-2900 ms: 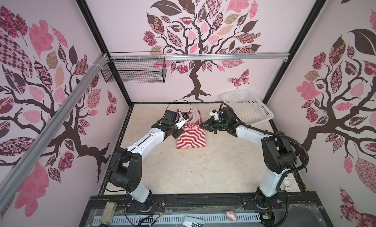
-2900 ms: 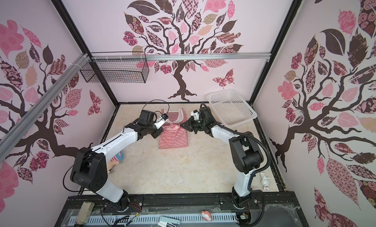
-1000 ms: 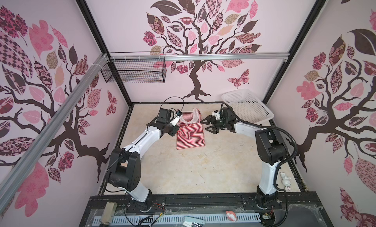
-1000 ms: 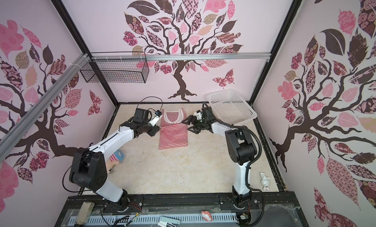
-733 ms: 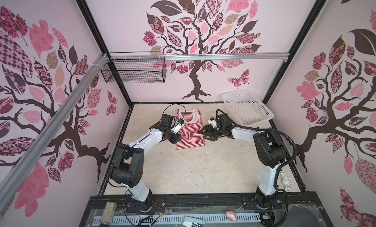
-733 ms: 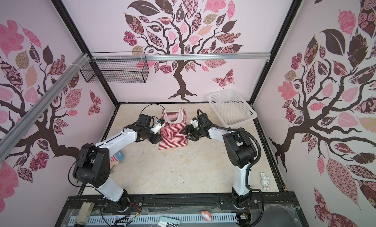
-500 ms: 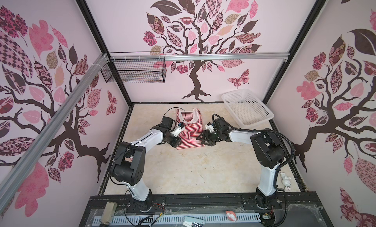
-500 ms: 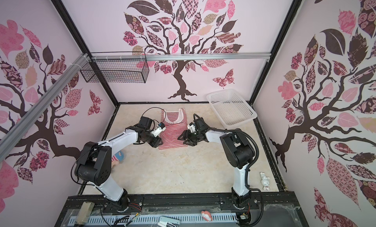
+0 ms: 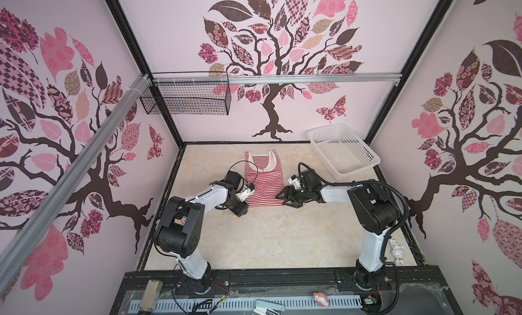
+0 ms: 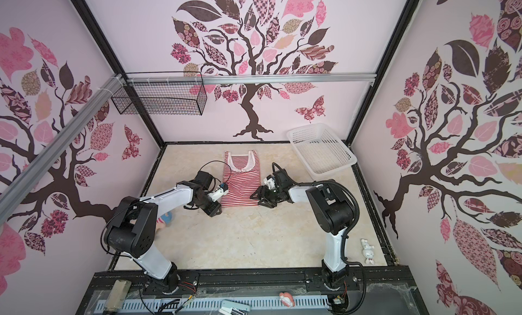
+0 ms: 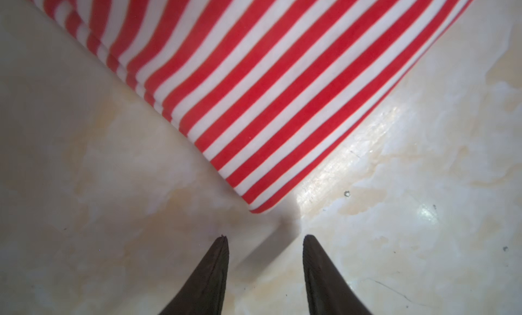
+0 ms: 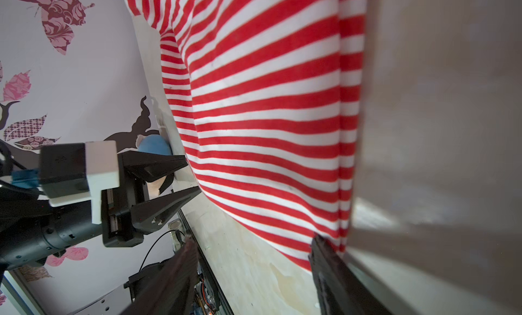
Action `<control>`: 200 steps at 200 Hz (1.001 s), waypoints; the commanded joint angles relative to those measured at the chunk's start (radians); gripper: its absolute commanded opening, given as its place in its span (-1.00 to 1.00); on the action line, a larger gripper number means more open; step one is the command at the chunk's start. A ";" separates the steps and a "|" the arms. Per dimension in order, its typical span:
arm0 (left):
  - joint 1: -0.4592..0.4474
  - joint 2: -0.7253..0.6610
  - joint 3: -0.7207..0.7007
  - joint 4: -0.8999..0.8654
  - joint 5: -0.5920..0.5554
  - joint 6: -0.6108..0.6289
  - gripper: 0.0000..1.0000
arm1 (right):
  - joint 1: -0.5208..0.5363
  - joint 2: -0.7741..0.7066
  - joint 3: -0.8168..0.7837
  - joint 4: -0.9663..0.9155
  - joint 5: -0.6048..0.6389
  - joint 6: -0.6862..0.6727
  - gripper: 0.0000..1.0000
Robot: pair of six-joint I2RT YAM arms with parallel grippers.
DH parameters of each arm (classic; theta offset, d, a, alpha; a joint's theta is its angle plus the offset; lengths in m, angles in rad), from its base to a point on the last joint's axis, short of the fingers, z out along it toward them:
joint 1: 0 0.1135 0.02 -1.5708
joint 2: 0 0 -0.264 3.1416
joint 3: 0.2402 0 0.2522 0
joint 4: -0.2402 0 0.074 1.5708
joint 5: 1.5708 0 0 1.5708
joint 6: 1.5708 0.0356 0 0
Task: Fold and stack tank tops
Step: Move the tank top to the center of the table.
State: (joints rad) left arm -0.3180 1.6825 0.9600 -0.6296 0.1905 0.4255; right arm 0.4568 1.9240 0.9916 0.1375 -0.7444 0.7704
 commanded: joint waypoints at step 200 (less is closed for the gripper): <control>-0.004 0.086 0.112 -0.049 0.102 -0.008 -0.42 | 0.016 0.036 0.011 -0.013 -0.012 0.028 0.30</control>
State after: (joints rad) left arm -0.3141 1.7664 1.0882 -0.6563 0.3035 0.3962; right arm 0.4599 1.9610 1.0546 0.1116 -0.7521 0.7975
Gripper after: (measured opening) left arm 0.336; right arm 0.654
